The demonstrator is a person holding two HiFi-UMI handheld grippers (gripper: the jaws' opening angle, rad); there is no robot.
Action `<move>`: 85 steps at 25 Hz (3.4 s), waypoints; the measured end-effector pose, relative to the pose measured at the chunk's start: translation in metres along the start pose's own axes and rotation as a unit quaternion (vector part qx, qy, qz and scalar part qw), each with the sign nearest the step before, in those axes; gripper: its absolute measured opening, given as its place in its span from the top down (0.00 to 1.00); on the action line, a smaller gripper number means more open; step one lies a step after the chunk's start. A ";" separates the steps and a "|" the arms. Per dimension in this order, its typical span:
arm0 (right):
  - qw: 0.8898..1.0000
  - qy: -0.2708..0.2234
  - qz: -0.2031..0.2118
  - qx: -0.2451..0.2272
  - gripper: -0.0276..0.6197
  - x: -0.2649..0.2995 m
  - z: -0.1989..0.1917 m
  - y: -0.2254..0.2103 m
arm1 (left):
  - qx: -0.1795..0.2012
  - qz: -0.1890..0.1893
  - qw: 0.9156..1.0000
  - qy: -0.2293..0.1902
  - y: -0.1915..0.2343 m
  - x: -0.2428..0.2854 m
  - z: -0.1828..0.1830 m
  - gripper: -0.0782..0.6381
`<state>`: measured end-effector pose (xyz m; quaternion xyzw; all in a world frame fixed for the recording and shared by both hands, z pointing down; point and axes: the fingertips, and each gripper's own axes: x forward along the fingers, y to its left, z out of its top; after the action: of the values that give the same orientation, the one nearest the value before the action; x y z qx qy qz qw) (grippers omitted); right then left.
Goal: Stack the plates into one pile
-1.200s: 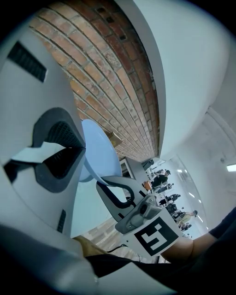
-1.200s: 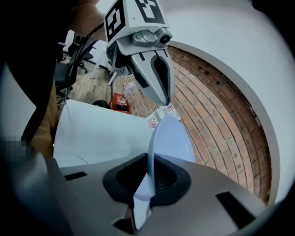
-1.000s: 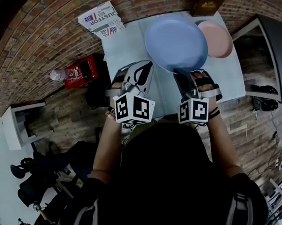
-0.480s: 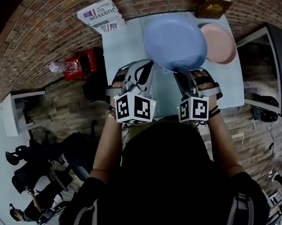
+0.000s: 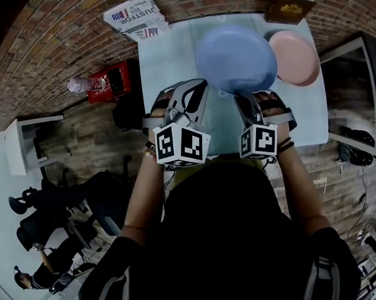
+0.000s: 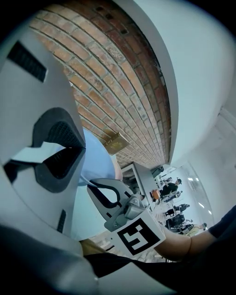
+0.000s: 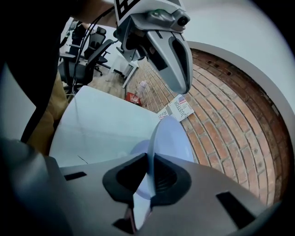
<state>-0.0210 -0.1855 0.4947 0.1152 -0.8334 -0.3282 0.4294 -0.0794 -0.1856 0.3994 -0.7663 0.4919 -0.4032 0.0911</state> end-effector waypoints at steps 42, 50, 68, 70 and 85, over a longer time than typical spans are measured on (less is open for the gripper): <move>0.992 0.056 0.109 -0.014 0.85 0.098 -0.045 0.045 | -0.035 0.013 0.999 0.028 0.025 -0.006 -0.029 0.86; 0.991 0.060 0.120 -0.001 0.76 0.086 -0.050 0.056 | -0.027 0.008 0.999 0.025 0.019 -0.005 -0.022 0.86; 0.998 0.014 0.044 0.041 0.90 0.038 -0.032 0.022 | -0.014 0.006 1.000 0.009 0.002 -0.011 -0.004 0.86; 0.998 -0.009 0.029 0.064 0.90 0.024 -0.017 0.008 | -0.013 0.007 1.000 0.007 0.003 -0.013 -0.003 0.86; 0.981 -0.141 -0.095 0.090 0.90 -0.080 0.083 -0.088 | -0.003 0.028 0.999 -0.026 0.025 -0.027 0.018 0.86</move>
<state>-0.0462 -0.1770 0.3514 0.1847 -0.8970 -0.3038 0.2627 -0.0889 -0.1802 0.3605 -0.7629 0.5116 -0.3789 0.1128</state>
